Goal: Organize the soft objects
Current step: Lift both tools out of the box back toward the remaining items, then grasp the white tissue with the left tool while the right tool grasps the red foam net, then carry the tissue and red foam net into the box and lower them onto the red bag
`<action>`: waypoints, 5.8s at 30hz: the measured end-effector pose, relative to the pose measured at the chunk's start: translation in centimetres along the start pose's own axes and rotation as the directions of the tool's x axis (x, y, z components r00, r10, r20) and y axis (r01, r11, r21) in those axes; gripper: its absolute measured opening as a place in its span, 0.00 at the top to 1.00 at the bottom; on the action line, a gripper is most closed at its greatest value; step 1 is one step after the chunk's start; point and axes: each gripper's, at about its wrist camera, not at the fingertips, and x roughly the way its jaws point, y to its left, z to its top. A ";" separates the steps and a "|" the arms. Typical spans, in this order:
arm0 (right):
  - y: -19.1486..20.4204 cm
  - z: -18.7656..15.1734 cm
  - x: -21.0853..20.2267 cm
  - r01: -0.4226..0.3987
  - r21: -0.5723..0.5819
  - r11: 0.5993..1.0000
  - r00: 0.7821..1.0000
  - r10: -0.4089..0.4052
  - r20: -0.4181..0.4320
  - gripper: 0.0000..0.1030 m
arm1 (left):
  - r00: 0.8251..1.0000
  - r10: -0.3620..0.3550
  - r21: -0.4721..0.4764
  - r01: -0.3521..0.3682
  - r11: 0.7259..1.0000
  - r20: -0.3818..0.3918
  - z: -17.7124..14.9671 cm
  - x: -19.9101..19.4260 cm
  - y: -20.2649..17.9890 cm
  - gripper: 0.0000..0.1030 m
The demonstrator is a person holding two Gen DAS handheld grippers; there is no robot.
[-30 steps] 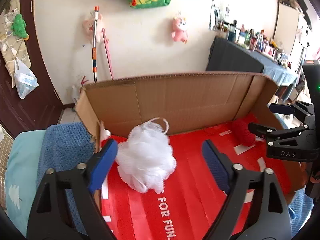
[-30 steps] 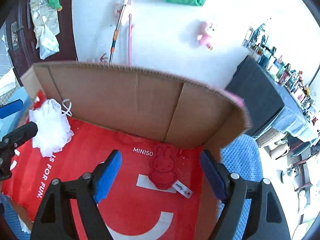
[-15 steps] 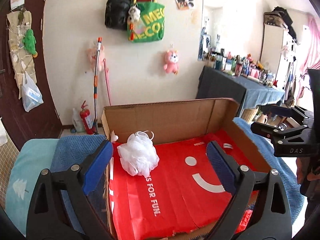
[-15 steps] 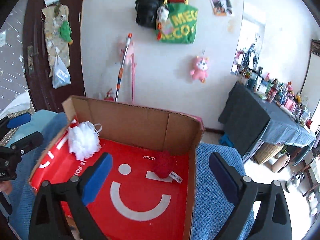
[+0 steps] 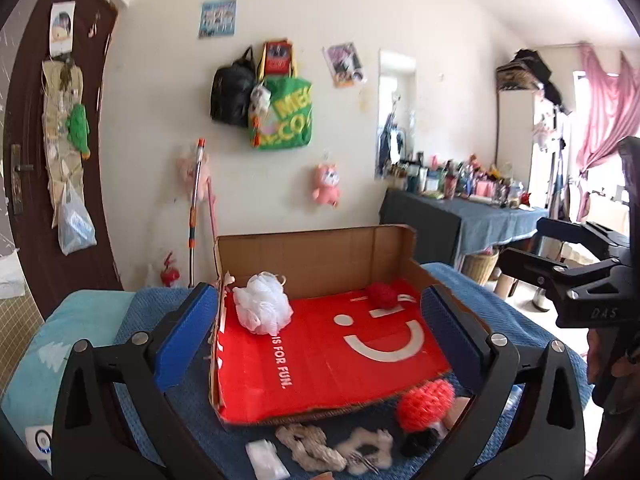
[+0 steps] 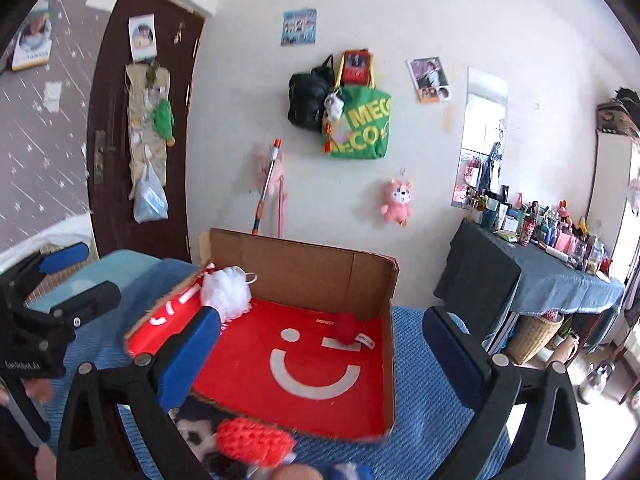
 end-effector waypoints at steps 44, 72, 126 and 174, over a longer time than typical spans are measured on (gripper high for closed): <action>0.9 -21.0 -1.2 0.129 0.154 0.980 0.991 -0.120 -0.065 0.00 | 0.978 0.109 -0.048 -0.119 0.992 -0.179 -17.9 -1.8 -3.0 0.00; 0.0 -19.9 -0.6 0.142 0.170 0.975 0.985 -0.123 -0.118 0.00 | 0.963 0.096 -0.070 -0.117 0.991 -0.251 -17.0 -0.8 -2.5 0.00; 1.5 -14.4 10.5 -0.234 0.216 0.948 0.901 0.295 -0.317 0.24 | 0.842 -0.069 -0.110 0.012 0.994 -0.534 -15.3 7.0 6.5 0.72; -3.9 -1.7 27.6 -0.201 0.335 0.920 0.842 0.337 -0.421 0.49 | 0.775 -0.209 -0.032 0.237 0.971 -0.597 -2.1 25.1 1.4 0.78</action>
